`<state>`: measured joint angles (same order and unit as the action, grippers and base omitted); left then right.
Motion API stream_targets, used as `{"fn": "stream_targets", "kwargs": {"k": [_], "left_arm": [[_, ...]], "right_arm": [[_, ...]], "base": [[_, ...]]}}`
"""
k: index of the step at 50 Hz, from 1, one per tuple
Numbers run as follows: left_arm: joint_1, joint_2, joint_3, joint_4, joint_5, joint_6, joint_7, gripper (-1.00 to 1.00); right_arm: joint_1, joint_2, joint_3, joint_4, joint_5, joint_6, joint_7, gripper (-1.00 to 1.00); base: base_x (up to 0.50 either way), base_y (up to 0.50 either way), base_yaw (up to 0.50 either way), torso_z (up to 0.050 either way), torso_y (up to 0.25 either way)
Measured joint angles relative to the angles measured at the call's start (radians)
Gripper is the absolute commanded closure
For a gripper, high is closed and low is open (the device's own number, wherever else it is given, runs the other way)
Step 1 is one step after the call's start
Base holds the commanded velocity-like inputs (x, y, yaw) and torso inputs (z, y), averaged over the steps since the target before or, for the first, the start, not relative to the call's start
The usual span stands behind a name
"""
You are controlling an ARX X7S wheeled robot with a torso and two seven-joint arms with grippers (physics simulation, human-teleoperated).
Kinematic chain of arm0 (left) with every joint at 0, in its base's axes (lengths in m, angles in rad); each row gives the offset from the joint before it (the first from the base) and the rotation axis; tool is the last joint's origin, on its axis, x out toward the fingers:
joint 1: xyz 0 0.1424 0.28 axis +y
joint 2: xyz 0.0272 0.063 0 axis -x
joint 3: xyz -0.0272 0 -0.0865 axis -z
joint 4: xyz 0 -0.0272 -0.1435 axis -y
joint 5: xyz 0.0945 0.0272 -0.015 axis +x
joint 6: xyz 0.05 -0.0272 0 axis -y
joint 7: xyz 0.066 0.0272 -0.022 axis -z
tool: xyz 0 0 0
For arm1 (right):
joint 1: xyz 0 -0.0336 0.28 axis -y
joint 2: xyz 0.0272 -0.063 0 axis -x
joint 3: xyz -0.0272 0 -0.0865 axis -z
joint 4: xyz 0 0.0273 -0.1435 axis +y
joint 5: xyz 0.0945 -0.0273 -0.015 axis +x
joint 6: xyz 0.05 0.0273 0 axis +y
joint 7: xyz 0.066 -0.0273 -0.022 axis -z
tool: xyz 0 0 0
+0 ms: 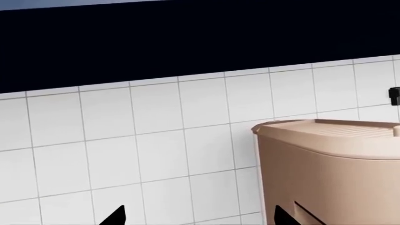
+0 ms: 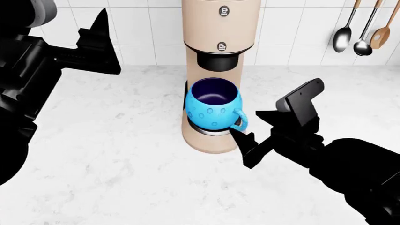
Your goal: Pick the mug from under the coffee machine dispenser and place it on the counter.
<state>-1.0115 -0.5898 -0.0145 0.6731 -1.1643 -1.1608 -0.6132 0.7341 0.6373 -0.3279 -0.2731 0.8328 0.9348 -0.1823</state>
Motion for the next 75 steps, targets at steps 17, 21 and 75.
{"fn": "stream_targets", "kwargs": {"k": [17,21,75], "left_arm": [[0.016,-0.011,-0.006,0.002,-0.002,0.017,0.003,-1.00],[0.018,-0.012,-0.003,0.001,0.002,0.022,0.006,-1.00],[0.008,-0.026,0.015,0.006,-0.017,0.036,-0.011,-1.00]], "right_arm": [[0.027,-0.012,-0.039,0.013,-0.023,-0.001,-0.009,-1.00],[0.031,-0.015,-0.047,0.019,-0.030,-0.007,-0.015,-1.00],[0.004,0.003,-0.019,-0.011,-0.023,-0.072,-0.002,1.00]], "base": [[0.00,0.00,0.00,0.000,0.000],[0.00,0.00,0.00,0.000,0.000],[0.00,0.00,0.00,0.000,0.000]]}}
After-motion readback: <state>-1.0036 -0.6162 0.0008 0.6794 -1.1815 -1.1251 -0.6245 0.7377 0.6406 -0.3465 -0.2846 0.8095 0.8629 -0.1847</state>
